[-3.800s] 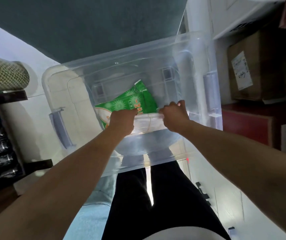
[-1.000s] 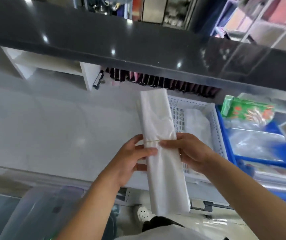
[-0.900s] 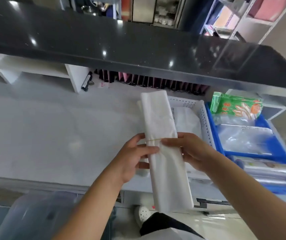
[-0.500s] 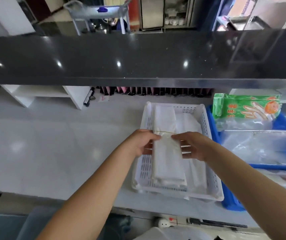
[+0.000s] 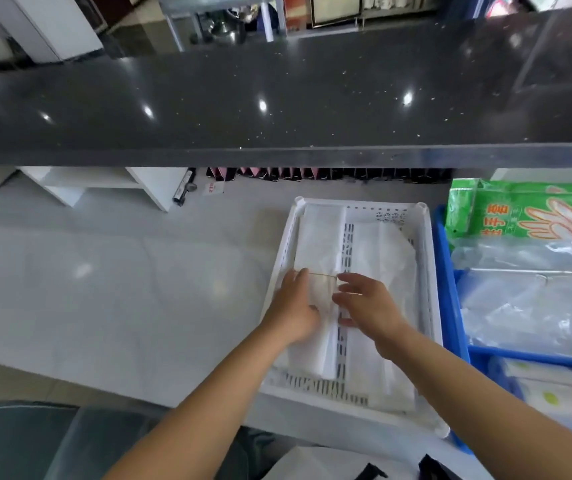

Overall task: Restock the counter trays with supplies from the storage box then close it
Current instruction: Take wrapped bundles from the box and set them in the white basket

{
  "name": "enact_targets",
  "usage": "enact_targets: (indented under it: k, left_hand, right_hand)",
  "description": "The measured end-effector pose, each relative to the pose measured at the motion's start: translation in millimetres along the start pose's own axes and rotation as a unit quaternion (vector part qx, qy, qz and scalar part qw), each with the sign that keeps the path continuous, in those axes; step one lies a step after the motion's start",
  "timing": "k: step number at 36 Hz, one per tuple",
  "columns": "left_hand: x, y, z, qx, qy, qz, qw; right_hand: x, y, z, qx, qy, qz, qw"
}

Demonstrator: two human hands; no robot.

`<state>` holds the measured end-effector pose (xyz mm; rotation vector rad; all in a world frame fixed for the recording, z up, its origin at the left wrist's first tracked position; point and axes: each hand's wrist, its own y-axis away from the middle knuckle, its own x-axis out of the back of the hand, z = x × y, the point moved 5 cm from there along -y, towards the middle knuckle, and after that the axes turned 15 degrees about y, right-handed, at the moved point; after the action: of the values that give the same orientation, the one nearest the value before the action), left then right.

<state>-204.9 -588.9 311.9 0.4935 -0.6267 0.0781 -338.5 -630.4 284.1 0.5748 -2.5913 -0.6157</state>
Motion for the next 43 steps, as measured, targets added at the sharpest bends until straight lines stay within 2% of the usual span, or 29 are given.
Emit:
enact_targets:
  k: [12, 22, 28, 37, 43]
  left_hand:
    - [1, 1, -4, 0.029, 0.049, 0.006, 0.998]
    - [6, 13, 4, 0.009, 0.08, 0.017, 0.997]
    - [12, 25, -5, -0.007, 0.106, 0.008, 0.994]
    - [40, 98, -46, -0.094, 0.234, 0.011, 0.967]
    - [52, 161, -98, -0.137, 0.172, 0.052, 0.974]
  right_hand:
    - [-10, 6, 2, 0.026, 0.02, -0.006, 0.999]
    - [-17, 22, 0, 0.022, 0.033, 0.022, 0.999]
    - [-17, 45, -3, 0.018, 0.045, 0.013, 0.999]
    - [-27, 129, -4, 0.109, 0.095, 0.094, 0.985]
    - [-55, 196, 10, 0.159, 0.229, 0.164, 0.946]
